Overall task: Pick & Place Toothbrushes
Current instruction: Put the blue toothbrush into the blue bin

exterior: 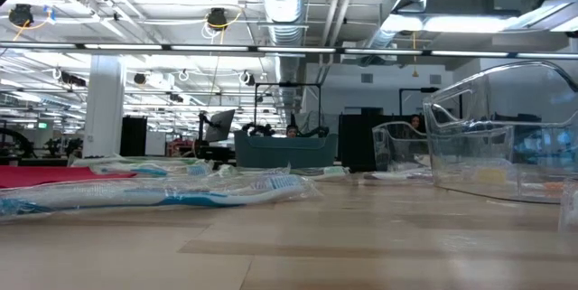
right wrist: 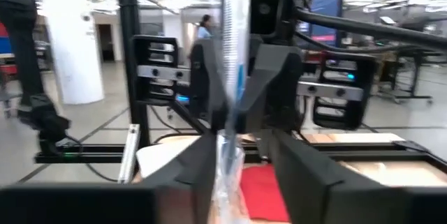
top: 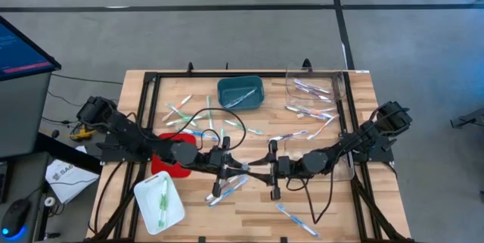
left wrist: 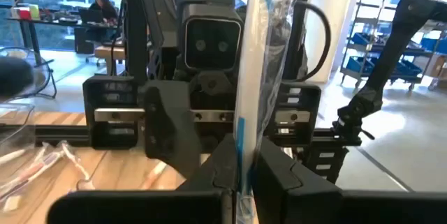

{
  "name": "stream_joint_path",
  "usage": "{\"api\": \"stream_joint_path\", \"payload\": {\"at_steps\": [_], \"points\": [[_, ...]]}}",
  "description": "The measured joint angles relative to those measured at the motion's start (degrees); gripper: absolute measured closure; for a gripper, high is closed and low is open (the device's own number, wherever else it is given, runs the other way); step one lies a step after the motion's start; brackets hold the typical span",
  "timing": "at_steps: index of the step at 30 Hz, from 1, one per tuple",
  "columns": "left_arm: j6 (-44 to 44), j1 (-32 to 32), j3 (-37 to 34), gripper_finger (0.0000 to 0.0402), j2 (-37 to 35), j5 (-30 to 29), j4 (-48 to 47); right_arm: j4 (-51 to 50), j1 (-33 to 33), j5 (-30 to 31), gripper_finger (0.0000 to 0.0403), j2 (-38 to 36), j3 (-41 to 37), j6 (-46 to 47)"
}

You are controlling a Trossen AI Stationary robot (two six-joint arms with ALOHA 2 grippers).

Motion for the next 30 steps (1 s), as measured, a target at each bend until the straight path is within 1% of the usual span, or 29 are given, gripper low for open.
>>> {"api": "stream_joint_path", "payload": {"at_steps": [2, 4, 7, 9, 11, 14, 16, 20, 23, 26, 30], "points": [[0.2, -0.1, 0.0, 0.039, -1.2, 0.0, -2.4, 0.0, 0.1, 1.4, 0.0233, 0.0, 0.0, 0.0], [0.4, -0.2, 0.0, 0.039, -3.4, -0.4, -5.6, 0.7, 0.0, 1.5, 0.0198, 0.0, 0.0, 0.0], [2.0, -0.3, -0.2, 0.039, -8.5, -4.2, -12.4, 1.5, -0.4, 1.6, 0.0161, -0.1, 0.1, 0.0], [3.8, -0.2, -0.2, 0.039, -12.4, -8.0, -15.5, 1.3, -0.8, 1.5, 0.0148, -0.1, 0.1, -0.7], [5.0, 0.8, -0.2, 0.039, -15.7, -10.9, -19.1, 0.9, -1.2, 1.6, 0.0144, -0.1, 0.1, -2.8], [4.8, 3.6, -0.2, 0.039, -18.8, -11.8, -22.9, -0.1, -1.3, 1.3, 0.0143, -0.1, 0.1, -1.3], [4.8, 5.7, -0.1, 0.039, -19.8, -11.5, -23.6, -2.1, -1.0, 0.6, 0.0143, -0.1, 0.1, -1.1], [5.0, 10.8, -0.1, 0.039, -19.8, -9.3, -26.7, -9.2, -0.4, -0.5, 0.0143, -1.2, 0.1, -5.7], [4.9, 16.2, 0.6, 0.039, -18.9, -6.4, -30.9, -18.5, -1.1, -0.9, 0.0143, -4.7, 0.1, -2.6], [5.0, 22.2, 2.8, 0.0389, -16.4, -3.7, -35.3, -29.8, -2.6, -4.1, 0.0143, -8.3, 0.1, 0.4], [8.1, 30.3, 8.4, 0.0388, -9.9, 1.7, -39.2, -38.7, -3.4, -7.6, 0.0143, -11.4, 0.1, -2.0]]}}
